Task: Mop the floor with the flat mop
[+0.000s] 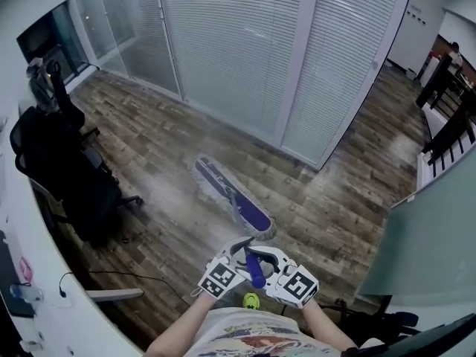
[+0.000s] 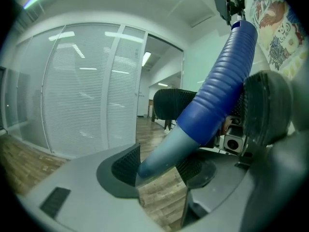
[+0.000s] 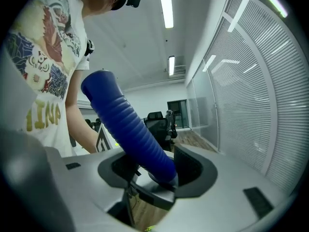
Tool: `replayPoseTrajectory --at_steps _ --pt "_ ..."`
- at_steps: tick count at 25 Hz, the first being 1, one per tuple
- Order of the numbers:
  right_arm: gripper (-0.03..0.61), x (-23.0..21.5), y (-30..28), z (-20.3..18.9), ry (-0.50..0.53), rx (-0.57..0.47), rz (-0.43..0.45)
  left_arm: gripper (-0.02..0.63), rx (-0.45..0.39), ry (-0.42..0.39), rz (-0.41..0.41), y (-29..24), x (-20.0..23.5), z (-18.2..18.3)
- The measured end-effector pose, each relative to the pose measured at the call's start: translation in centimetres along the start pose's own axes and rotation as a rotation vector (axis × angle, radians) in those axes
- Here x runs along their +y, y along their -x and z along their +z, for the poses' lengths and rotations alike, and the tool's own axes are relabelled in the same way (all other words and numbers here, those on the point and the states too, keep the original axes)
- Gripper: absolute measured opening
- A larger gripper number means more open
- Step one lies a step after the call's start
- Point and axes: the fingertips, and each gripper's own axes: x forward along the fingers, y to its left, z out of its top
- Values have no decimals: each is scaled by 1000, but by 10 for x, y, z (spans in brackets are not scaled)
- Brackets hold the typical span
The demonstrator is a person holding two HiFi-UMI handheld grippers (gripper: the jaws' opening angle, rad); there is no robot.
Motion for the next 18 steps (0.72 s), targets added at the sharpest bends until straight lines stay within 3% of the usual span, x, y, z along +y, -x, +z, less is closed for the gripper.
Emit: replayPoseTrajectory --at_steps 3,7,13,18 --pt "207 30 33 -9 69 1 41 190 9 10 18 4 -44 -4" --pt "207 47 54 -18 61 6 58 190 15 11 29 4 -70 -10" --pt "206 42 49 -19 118 -12 136 189 -17 16 58 0 -61 -9" --pt "207 32 32 -32 108 15 201 184 -20 -35 72 -5 -42 -20"
